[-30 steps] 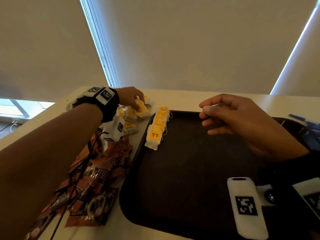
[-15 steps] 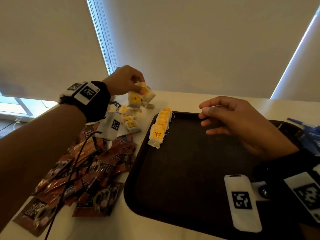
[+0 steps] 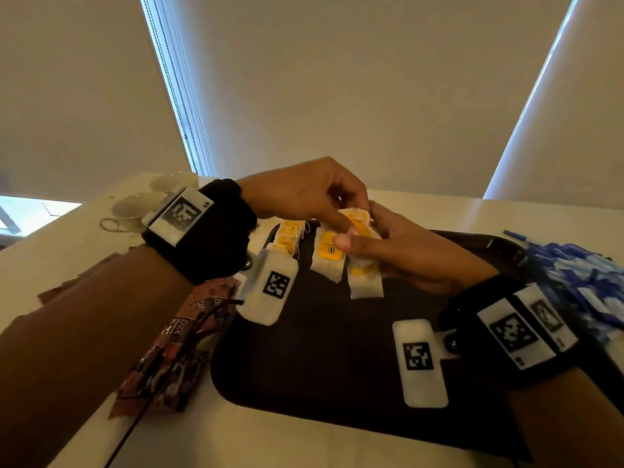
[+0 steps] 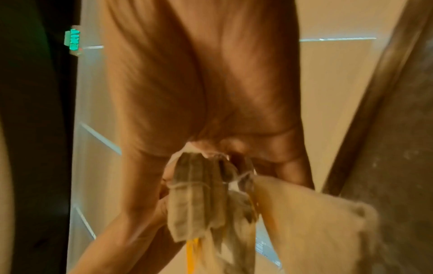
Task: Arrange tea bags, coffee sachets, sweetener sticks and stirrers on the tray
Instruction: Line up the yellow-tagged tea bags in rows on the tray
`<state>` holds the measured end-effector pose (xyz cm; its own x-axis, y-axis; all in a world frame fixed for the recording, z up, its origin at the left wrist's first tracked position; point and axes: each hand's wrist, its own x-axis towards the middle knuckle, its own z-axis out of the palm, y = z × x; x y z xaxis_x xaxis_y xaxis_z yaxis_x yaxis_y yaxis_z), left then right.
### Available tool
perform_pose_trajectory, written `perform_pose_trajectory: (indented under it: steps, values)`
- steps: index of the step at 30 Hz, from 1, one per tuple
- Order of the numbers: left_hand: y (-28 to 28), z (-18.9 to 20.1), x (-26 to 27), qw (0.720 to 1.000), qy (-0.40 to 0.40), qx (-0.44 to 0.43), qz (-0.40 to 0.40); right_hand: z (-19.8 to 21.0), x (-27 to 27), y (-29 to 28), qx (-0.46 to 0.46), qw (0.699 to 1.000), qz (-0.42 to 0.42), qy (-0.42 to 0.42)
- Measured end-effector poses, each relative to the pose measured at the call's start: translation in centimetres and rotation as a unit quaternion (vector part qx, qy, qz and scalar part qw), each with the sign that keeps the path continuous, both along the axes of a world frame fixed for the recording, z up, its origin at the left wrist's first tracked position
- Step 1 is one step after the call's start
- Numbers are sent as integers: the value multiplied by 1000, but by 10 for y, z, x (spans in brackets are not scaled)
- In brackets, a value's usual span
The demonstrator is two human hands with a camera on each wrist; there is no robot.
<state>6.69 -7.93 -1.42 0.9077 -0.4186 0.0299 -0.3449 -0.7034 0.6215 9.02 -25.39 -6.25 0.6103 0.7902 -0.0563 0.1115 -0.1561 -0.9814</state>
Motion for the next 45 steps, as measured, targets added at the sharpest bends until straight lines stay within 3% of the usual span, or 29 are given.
perform_pose_trajectory:
  steps: [3, 6, 14, 19, 26, 45]
  values:
    - [-4, -1, 2, 1000, 8, -6, 9, -2, 3, -1, 24, 993, 24, 109]
    - [-4, -6, 2, 999, 4, -19, 31, -2, 5, -2, 35, 988, 22, 151]
    - [-2, -30, -1, 990, -36, -54, 123, 0, 3, -5, 9, 993, -11, 113]
    - [7, -24, -16, 969, -69, -137, 195, 2, 5, -5, 48, 990, -47, 128]
    - [14, -31, -20, 978, 14, -120, 171, -3, 5, 3, 84, 982, -106, 130]
    - [19, -29, -26, 965, 7, -175, 197, -11, 3, 11, 96, 973, -136, 163]
